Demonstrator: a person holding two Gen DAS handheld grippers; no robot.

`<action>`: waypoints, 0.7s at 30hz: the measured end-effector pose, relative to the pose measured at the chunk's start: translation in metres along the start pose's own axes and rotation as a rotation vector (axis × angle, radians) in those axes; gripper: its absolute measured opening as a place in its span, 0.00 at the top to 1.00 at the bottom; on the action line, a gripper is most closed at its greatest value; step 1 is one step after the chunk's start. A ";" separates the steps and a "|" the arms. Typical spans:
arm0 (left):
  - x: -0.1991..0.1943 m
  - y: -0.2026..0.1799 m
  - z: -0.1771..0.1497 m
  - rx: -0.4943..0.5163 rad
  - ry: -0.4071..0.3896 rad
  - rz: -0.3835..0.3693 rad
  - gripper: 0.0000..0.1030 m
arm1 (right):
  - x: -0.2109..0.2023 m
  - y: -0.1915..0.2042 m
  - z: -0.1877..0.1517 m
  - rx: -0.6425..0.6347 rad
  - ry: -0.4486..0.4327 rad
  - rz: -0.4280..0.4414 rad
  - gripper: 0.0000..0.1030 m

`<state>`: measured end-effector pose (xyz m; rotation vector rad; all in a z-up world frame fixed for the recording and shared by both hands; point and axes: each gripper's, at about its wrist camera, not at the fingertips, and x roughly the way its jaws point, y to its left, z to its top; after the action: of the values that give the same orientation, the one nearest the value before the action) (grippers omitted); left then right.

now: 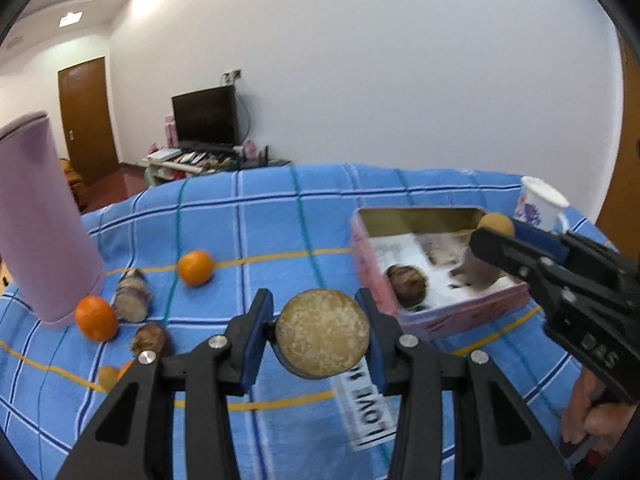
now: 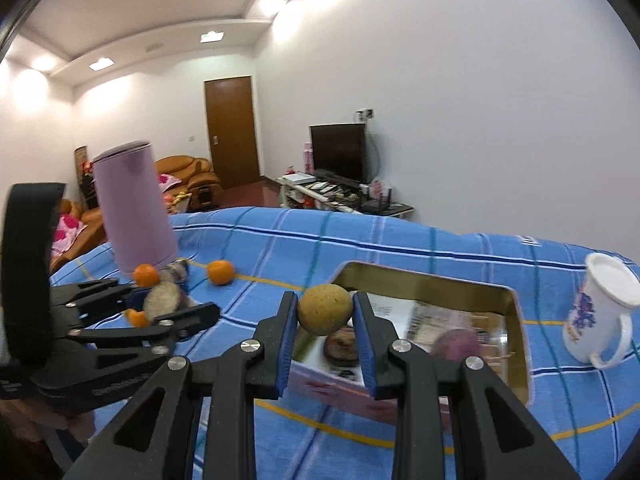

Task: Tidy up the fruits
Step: 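Carry the yellow-green fruit and tan slice over the pink tin with both grippers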

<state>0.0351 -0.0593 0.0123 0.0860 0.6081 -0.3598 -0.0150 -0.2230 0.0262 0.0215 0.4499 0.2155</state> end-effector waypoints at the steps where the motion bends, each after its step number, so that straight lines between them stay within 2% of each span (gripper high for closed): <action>1: 0.000 -0.005 0.001 0.007 -0.006 -0.009 0.57 | -0.001 -0.007 0.000 0.007 -0.003 -0.014 0.71; 14: 0.019 -0.049 0.016 0.048 -0.017 -0.085 0.57 | -0.020 -0.085 0.001 0.088 -0.037 -0.189 0.71; 21: 0.037 -0.076 0.029 0.071 -0.021 -0.112 0.57 | -0.017 -0.115 -0.001 0.132 -0.021 -0.261 0.71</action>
<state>0.0521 -0.1470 0.0171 0.1163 0.5811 -0.4903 -0.0075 -0.3391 0.0249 0.0934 0.4411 -0.0714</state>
